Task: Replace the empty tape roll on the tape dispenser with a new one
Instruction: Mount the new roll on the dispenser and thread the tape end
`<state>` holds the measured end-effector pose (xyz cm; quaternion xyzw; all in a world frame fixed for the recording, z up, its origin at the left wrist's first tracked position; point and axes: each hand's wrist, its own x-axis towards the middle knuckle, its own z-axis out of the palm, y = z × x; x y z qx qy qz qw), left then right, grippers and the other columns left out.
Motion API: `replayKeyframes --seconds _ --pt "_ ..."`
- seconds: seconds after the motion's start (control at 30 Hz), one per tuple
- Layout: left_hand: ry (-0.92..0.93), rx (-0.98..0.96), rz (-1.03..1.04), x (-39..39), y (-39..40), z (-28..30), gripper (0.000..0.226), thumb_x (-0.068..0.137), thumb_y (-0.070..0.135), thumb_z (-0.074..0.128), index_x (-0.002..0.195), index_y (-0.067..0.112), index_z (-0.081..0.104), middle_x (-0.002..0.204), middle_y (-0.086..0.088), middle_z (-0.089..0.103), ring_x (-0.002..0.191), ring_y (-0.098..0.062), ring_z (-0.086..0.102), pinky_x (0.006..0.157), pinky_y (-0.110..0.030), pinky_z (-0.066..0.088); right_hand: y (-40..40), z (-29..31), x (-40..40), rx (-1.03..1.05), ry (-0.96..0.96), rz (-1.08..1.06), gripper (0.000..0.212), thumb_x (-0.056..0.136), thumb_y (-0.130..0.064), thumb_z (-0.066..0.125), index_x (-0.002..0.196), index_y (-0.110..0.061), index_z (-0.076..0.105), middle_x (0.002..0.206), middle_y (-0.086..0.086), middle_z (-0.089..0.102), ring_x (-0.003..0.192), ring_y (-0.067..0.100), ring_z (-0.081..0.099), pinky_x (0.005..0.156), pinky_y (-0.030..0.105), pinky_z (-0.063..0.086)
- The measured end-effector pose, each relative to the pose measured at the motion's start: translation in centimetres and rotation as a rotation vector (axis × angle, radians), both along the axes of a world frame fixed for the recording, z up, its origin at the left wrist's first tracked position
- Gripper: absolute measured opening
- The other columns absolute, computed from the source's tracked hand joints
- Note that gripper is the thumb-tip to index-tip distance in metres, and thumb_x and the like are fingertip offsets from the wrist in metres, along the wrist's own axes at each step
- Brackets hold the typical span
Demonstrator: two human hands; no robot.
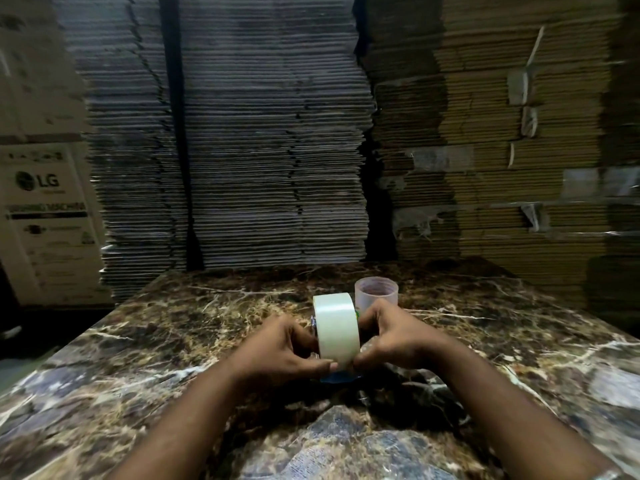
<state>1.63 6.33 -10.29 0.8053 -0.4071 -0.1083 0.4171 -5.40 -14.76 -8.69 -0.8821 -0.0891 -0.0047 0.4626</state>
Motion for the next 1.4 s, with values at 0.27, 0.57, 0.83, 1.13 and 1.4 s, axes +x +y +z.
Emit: replayKeyframes --seconds 0.27,0.57,0.83,1.13,1.4 --pt "0.339 -0.308 0.080 -1.4 -0.1 0.1 0.032 0.075 0.036 0.077 0.081 0.005 0.077 0.082 -0.009 0.075 0.077 -0.020 0.070 0.066 -0.028 0.052 0.5 0.2 -0.2 -0.084 -0.005 -0.016 0.035 0.062 -0.009 0.080 0.096 -0.004 0.077 0.093 0.004 0.079 0.094 0.021 0.074 0.090 0.049 0.056" --pt "0.582 -0.654 0.308 -1.0 -1.5 0.3 0.040 0.081 0.026 0.064 0.090 -0.013 0.070 0.074 -0.024 0.069 0.054 -0.025 0.067 0.045 -0.027 0.052 2.9 0.7 -0.7 -0.249 -0.252 -0.046 0.043 0.067 -0.051 0.082 0.071 -0.009 0.075 0.067 0.004 0.073 0.058 0.013 0.064 0.055 0.034 0.049" --pt "0.836 -0.840 0.300 -1.5 -1.2 0.1 0.029 0.082 0.016 0.051 0.087 -0.010 0.063 0.053 -0.020 0.066 0.040 -0.027 0.062 0.038 -0.024 0.050 0.3 0.5 1.1 0.023 -0.401 -0.598 0.037 0.084 -0.037 0.065 0.057 -0.012 0.068 0.052 0.003 0.066 0.050 0.016 0.064 0.054 0.035 0.057" --pt "0.924 -0.916 0.267 -1.4 -0.8 0.1 0.051 0.066 0.021 0.049 0.110 -0.004 0.056 0.063 -0.022 0.066 0.049 -0.032 0.064 0.048 -0.030 0.056 0.3 0.1 1.5 0.227 0.001 -0.570 0.037 0.091 -0.031 0.060 0.072 -0.003 0.075 0.070 0.007 0.072 0.062 0.021 0.063 0.058 0.032 0.047" --pt "0.940 -0.913 0.285 -1.3 -0.8 -0.1 0.055 0.066 0.020 0.050 0.115 -0.003 0.057 0.066 -0.021 0.068 0.052 -0.032 0.067 0.052 -0.032 0.057 1.2 0.6 0.7 0.323 0.039 -0.443 0.036 0.095 -0.027 0.059 0.074 0.001 0.065 0.060 0.006 0.060 0.040 0.001 0.053 0.035 0.009 0.036"
